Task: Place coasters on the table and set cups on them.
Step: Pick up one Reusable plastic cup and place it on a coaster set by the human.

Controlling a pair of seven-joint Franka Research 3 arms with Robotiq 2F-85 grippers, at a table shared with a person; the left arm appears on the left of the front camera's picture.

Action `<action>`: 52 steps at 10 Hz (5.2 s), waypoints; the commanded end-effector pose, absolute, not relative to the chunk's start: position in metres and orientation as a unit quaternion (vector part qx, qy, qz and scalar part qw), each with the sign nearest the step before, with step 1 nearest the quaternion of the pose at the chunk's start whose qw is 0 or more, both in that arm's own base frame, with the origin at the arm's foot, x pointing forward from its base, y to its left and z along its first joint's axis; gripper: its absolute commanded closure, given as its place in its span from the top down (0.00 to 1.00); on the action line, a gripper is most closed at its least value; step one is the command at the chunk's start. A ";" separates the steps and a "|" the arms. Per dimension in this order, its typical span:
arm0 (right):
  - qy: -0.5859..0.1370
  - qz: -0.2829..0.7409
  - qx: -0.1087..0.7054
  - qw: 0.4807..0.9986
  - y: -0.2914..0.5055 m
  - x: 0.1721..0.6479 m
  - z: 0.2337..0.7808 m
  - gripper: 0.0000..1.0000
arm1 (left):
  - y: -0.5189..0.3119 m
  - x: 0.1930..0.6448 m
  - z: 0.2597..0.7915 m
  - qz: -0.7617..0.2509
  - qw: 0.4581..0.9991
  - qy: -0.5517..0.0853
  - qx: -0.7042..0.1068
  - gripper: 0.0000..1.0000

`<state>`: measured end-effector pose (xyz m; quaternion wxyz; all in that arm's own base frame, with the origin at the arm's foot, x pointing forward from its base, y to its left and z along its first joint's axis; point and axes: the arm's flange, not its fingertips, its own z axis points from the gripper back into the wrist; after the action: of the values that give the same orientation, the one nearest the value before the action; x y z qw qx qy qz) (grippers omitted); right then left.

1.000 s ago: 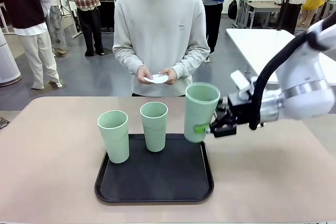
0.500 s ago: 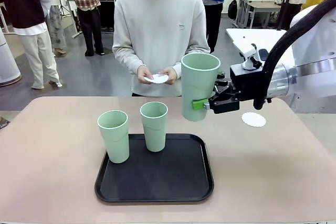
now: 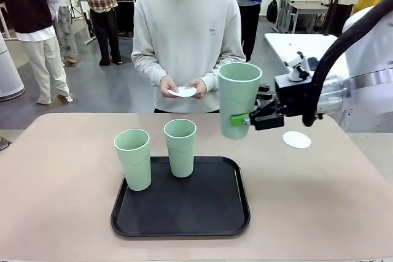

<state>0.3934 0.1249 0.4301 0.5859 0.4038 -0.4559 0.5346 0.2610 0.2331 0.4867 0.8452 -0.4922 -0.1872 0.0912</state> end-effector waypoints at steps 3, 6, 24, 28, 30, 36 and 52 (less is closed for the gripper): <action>-0.524 0.429 0.306 0.669 -0.011 0.424 0.481 0.83 | 0.233 0.259 0.488 0.089 0.841 -0.190 -0.498 1.00; -0.533 0.370 0.303 0.698 -0.083 0.429 0.503 0.83 | 0.233 0.259 0.488 0.089 0.841 -0.190 -0.498 1.00; -0.525 0.424 0.356 0.647 -0.141 0.574 0.405 0.83 | 0.233 0.259 0.488 0.089 0.841 -0.190 -0.498 1.00; -0.483 0.413 0.411 0.654 -0.142 0.598 0.387 0.83 | 0.233 0.259 0.488 0.089 0.841 -0.190 -0.498 1.00; -0.493 0.423 0.395 0.650 -0.138 0.592 0.375 0.83 | 0.233 0.259 0.488 0.089 0.841 -0.190 -0.498 1.00; -0.474 0.490 0.387 0.620 -0.123 0.584 0.350 0.83 | 0.233 0.259 0.488 0.089 0.841 -0.190 -0.498 1.00; -0.443 0.520 0.428 0.592 -0.118 0.603 0.261 0.83 | 0.233 0.259 0.488 0.089 0.841 -0.190 -0.498 1.00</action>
<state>0.5910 -0.1156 0.2618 0.5837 0.4286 -0.4485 0.5239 0.2612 0.2328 0.4870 0.8456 -0.4917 -0.1869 0.0911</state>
